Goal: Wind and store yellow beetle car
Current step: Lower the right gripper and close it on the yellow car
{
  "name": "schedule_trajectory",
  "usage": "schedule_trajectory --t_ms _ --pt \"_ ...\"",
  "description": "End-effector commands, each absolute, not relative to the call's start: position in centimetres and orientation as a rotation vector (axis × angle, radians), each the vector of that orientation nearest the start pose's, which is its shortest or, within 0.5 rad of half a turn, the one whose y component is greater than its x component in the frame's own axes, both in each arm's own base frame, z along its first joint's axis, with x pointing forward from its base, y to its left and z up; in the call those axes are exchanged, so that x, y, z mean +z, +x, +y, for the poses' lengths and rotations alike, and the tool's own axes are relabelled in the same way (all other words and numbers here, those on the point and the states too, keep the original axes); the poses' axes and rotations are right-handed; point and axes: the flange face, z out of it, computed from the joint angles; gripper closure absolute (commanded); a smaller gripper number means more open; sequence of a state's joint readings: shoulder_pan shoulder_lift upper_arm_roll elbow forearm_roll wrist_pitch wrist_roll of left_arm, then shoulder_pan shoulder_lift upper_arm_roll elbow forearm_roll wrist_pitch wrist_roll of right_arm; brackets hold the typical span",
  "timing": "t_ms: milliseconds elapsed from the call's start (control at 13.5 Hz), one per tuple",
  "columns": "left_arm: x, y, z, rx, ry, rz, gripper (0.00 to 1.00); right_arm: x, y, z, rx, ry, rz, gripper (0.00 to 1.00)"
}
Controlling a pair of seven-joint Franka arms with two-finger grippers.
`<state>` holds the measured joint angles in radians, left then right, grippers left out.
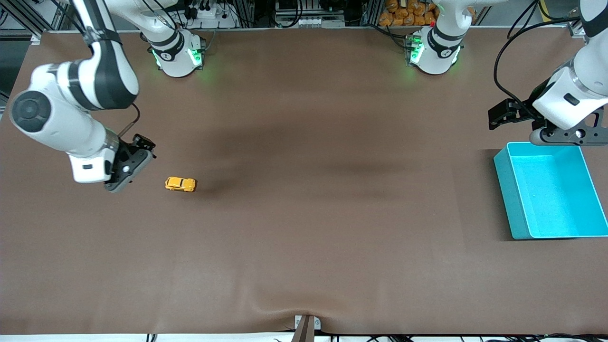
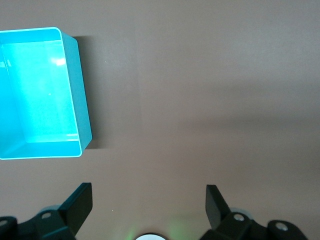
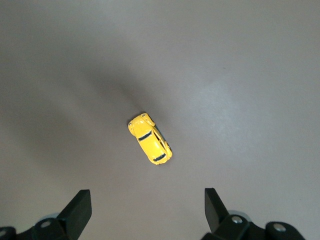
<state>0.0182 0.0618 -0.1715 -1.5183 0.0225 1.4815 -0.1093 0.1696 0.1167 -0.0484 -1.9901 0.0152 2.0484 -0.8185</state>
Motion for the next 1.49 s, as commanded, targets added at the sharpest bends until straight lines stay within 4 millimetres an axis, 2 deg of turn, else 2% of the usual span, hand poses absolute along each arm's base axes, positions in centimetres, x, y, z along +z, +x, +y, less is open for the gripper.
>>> schedule_trajectory --t_ms 0,372,595,743,966,1264,1412 --pt "60.9 56.1 -8.0 0.126 -3.093 0.097 0.0 37.3 55.6 7.0 0.073 -2.721 -1.553 0.0" --pt "60.9 56.1 -8.0 0.125 -3.098 0.095 0.0 33.0 55.4 7.2 0.124 -2.614 -1.697 0.0" --pt "60.8 56.2 -8.0 0.125 -3.1 0.095 0.0 30.8 54.7 9.4 0.121 -2.58 -1.788 0.0" --pt "60.8 56.2 -7.9 0.125 -3.097 0.093 0.0 29.7 55.0 10.9 0.115 -2.501 -1.994 0.01" --pt "60.5 56.3 -8.2 0.131 -3.095 0.1 0.0 26.6 55.0 10.0 0.116 -2.401 -2.105 0.1" --pt "60.5 56.4 -8.2 0.127 -3.096 0.1 0.0 22.0 53.8 9.6 0.103 -2.386 -2.117 0.19" --pt "60.4 56.4 -8.2 0.129 -3.096 0.1 0.0 20.7 53.8 9.6 0.095 -2.392 -2.111 0.23"
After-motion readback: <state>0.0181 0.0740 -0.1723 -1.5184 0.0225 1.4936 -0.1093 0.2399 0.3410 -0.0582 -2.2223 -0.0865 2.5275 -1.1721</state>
